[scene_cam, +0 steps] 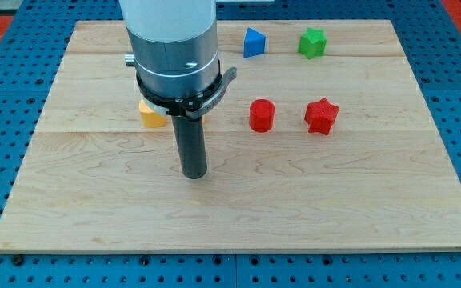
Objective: Place your arm to the bottom left of the red circle
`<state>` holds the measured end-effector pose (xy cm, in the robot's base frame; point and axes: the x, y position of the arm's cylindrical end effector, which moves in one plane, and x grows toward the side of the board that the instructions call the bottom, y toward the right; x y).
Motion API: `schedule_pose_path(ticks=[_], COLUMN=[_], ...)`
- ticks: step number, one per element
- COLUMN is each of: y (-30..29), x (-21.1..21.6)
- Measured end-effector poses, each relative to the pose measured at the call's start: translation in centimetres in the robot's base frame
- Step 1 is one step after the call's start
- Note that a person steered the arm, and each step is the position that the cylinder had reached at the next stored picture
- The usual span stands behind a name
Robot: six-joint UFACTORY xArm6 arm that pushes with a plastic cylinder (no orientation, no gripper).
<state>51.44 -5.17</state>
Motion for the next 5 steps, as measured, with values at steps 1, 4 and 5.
schedule_pose_path(ticks=[1, 4, 5], y=[0.0, -0.3, -0.7], x=[0.0, -0.3, -0.5])
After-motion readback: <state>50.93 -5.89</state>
